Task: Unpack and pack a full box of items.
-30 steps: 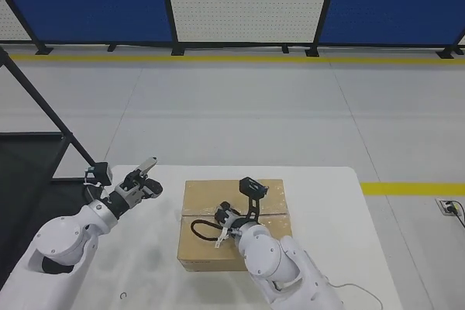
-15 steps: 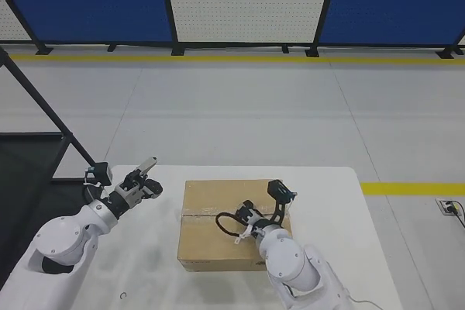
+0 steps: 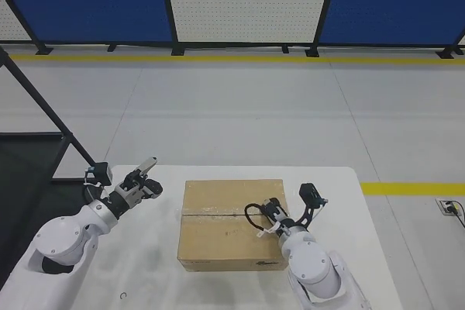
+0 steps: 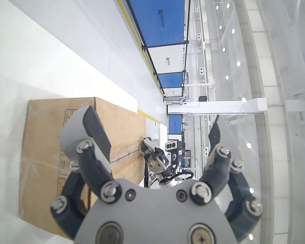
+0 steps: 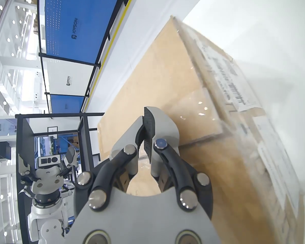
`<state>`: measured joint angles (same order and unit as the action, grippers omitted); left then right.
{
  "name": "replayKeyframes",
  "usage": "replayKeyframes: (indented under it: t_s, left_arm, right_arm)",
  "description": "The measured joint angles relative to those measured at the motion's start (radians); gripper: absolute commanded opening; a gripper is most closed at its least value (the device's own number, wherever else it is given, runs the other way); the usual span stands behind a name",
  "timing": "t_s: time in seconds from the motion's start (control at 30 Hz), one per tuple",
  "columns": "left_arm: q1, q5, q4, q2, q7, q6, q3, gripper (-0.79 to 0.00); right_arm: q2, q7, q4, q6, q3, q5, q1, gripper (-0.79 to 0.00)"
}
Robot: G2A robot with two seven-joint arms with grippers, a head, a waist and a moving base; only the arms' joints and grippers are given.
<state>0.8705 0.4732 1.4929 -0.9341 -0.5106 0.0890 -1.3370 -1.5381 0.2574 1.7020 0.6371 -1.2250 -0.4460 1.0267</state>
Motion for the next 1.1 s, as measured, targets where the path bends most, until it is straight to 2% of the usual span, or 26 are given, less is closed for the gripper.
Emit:
replayKeyframes:
  t_s: [0.8,1.03,1.1]
  left_arm:
    - [0.000,0.000,0.000,0.000,0.000,0.000,0.000,0.000]
    - [0.000,0.000,0.000,0.000,0.000,0.000,0.000,0.000]
    - [0.000,0.000,0.000,0.000,0.000,0.000,0.000,0.000]
  right_arm:
    - [0.006,-0.108,0.066,-0.005,-0.136,0.084,0.091,-0.785]
    - [0.008,-0.106,0.053,-0.023,-0.141,0.097,0.105,-0.785]
    - [0.008,-0.125,0.065,-0.056,-0.142,0.104,0.112,-0.785]
